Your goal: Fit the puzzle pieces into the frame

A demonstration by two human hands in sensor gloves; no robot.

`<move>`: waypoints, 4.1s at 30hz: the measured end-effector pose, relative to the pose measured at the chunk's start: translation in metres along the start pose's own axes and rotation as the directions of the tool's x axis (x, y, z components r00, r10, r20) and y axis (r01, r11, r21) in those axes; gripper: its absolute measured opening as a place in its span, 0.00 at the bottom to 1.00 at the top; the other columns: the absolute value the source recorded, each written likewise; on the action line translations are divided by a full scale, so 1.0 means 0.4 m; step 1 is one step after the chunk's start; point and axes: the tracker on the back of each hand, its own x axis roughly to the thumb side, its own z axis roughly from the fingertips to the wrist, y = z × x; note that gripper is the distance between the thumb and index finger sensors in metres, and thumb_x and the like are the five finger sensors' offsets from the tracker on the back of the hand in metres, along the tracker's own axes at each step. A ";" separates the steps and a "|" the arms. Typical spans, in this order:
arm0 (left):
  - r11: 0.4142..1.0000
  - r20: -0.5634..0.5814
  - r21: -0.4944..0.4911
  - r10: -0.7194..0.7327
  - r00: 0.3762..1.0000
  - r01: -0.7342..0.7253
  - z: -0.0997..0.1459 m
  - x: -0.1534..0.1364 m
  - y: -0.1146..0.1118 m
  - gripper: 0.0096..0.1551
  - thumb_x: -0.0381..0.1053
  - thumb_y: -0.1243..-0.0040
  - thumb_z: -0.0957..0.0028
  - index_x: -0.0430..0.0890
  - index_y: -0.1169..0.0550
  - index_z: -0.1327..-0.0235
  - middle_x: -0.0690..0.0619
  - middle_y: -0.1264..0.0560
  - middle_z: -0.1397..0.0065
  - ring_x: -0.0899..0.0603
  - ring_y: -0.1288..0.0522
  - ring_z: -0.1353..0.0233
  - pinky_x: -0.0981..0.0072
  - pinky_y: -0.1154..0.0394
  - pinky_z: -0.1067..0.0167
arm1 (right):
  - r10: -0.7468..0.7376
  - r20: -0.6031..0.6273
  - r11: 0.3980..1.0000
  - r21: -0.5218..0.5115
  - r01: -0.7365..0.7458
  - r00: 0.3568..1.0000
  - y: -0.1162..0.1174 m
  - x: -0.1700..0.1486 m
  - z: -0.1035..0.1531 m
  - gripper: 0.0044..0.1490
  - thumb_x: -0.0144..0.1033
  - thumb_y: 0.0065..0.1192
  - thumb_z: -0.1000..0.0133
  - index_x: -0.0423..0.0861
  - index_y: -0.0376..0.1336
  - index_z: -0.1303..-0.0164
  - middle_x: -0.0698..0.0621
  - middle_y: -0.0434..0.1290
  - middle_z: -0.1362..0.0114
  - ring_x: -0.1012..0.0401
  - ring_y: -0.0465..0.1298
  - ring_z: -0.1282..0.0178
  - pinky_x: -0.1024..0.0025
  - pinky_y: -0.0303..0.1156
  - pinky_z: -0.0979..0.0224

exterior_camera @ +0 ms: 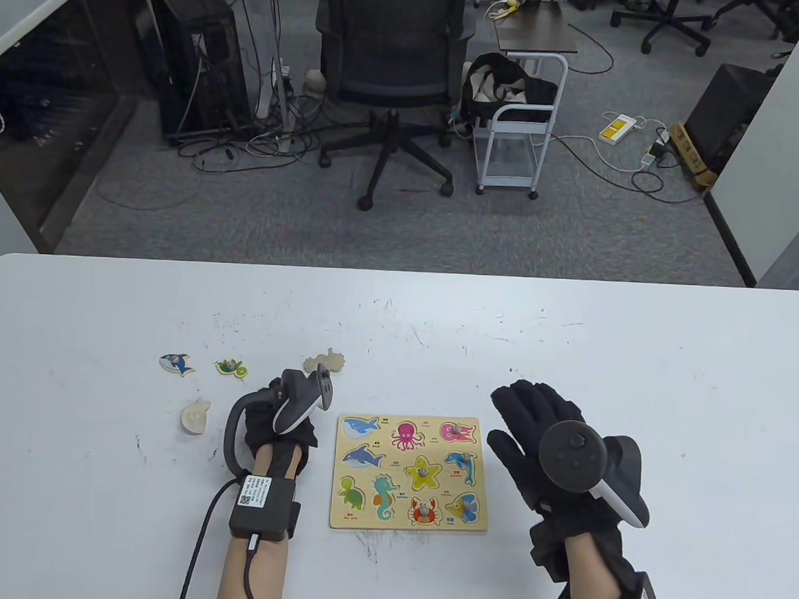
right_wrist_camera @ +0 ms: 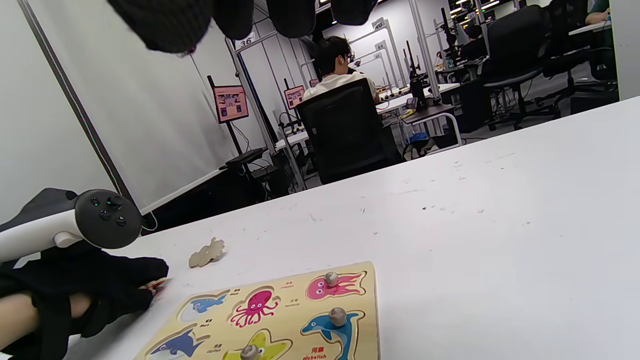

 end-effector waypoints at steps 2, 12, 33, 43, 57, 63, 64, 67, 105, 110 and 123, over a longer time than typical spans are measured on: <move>0.999 0.017 0.027 0.021 1.000 -0.022 0.000 -0.013 -0.001 0.33 0.55 0.41 0.42 0.59 0.35 0.22 0.58 0.28 0.19 0.49 0.25 0.22 0.56 0.28 0.24 | 0.004 0.003 1.000 -0.002 -0.004 1.000 0.001 0.002 0.000 0.40 0.55 0.63 0.48 0.62 0.58 0.23 0.53 0.60 0.13 0.46 0.59 0.12 0.41 0.51 0.14; 0.924 0.200 0.096 0.346 0.917 -0.369 0.082 -0.098 0.082 0.31 0.53 0.42 0.42 0.58 0.31 0.23 0.57 0.23 0.22 0.49 0.22 0.25 0.57 0.25 0.28 | 0.012 0.021 1.000 0.000 -0.012 1.000 0.006 0.012 0.000 0.40 0.56 0.63 0.49 0.61 0.58 0.23 0.53 0.61 0.14 0.47 0.60 0.13 0.42 0.53 0.15; 0.410 0.601 -0.313 0.784 0.156 -0.857 0.336 -0.066 0.168 0.30 0.56 0.37 0.43 0.56 0.26 0.26 0.57 0.18 0.28 0.51 0.16 0.32 0.61 0.20 0.34 | -0.273 0.240 0.961 0.112 0.252 0.932 0.084 0.080 -0.016 0.41 0.56 0.63 0.47 0.57 0.57 0.22 0.52 0.67 0.19 0.51 0.72 0.22 0.49 0.64 0.21; 0.084 0.402 -0.681 0.873 -0.276 -0.728 0.356 -0.015 0.153 0.28 0.57 0.35 0.43 0.61 0.27 0.29 0.61 0.19 0.28 0.53 0.18 0.30 0.61 0.22 0.30 | -0.553 0.344 0.833 0.215 0.510 0.759 0.108 0.105 -0.015 0.41 0.55 0.63 0.47 0.55 0.57 0.23 0.51 0.68 0.21 0.52 0.74 0.25 0.49 0.67 0.23; 0.183 0.491 -0.573 0.857 -0.156 -0.799 0.373 0.005 0.149 0.27 0.58 0.36 0.43 0.63 0.29 0.30 0.63 0.22 0.28 0.52 0.21 0.28 0.56 0.26 0.26 | -0.561 0.266 0.823 0.074 0.564 0.784 0.116 0.097 -0.013 0.29 0.46 0.70 0.48 0.59 0.68 0.35 0.53 0.77 0.29 0.56 0.81 0.33 0.54 0.73 0.29; 0.380 0.644 -0.295 0.757 0.112 -0.877 0.397 -0.006 0.166 0.36 0.61 0.36 0.45 0.57 0.32 0.23 0.58 0.23 0.25 0.48 0.22 0.26 0.52 0.27 0.27 | -0.605 0.250 0.792 0.095 0.603 0.756 0.119 0.084 -0.021 0.26 0.45 0.68 0.47 0.58 0.69 0.37 0.53 0.78 0.31 0.55 0.82 0.35 0.52 0.74 0.30; 0.412 0.664 -0.249 0.732 0.155 -0.877 0.401 -0.008 0.170 0.39 0.62 0.36 0.45 0.56 0.34 0.21 0.55 0.25 0.23 0.46 0.24 0.25 0.50 0.29 0.26 | -0.607 0.243 0.791 0.096 0.604 0.757 0.118 0.081 -0.022 0.26 0.45 0.68 0.47 0.58 0.69 0.37 0.54 0.79 0.32 0.56 0.83 0.37 0.53 0.75 0.31; 0.523 0.738 -0.019 0.583 0.341 -0.852 0.428 -0.017 0.192 0.42 0.63 0.37 0.46 0.54 0.37 0.19 0.54 0.27 0.20 0.44 0.26 0.23 0.48 0.30 0.25 | -0.602 0.179 0.798 0.094 0.595 0.778 0.119 0.066 -0.029 0.27 0.45 0.68 0.47 0.56 0.69 0.36 0.54 0.80 0.34 0.57 0.84 0.39 0.53 0.75 0.32; 0.585 0.522 0.717 -0.088 0.849 -0.380 0.583 0.067 0.220 0.26 0.63 0.31 0.51 0.66 0.22 0.38 0.63 0.17 0.35 0.53 0.17 0.34 0.57 0.21 0.32 | -0.745 0.017 0.594 0.473 0.651 0.667 0.176 0.056 -0.070 0.34 0.47 0.64 0.44 0.47 0.64 0.29 0.49 0.79 0.34 0.54 0.83 0.40 0.51 0.73 0.32; 0.608 0.521 0.695 -0.059 0.851 -0.384 0.576 0.062 0.229 0.26 0.63 0.31 0.50 0.65 0.22 0.38 0.63 0.16 0.35 0.53 0.17 0.34 0.57 0.22 0.32 | -0.657 0.056 0.705 0.398 0.587 0.752 0.143 0.057 -0.056 0.36 0.50 0.64 0.44 0.49 0.62 0.26 0.47 0.76 0.29 0.50 0.79 0.35 0.48 0.69 0.28; 0.757 0.461 0.603 -0.075 0.884 -0.250 0.504 0.081 0.265 0.26 0.63 0.32 0.50 0.66 0.22 0.37 0.64 0.17 0.34 0.54 0.17 0.33 0.57 0.22 0.30 | -0.116 -0.115 0.990 -0.097 0.105 0.987 0.031 -0.022 -0.018 0.41 0.55 0.62 0.45 0.58 0.55 0.21 0.51 0.60 0.14 0.46 0.60 0.14 0.42 0.51 0.15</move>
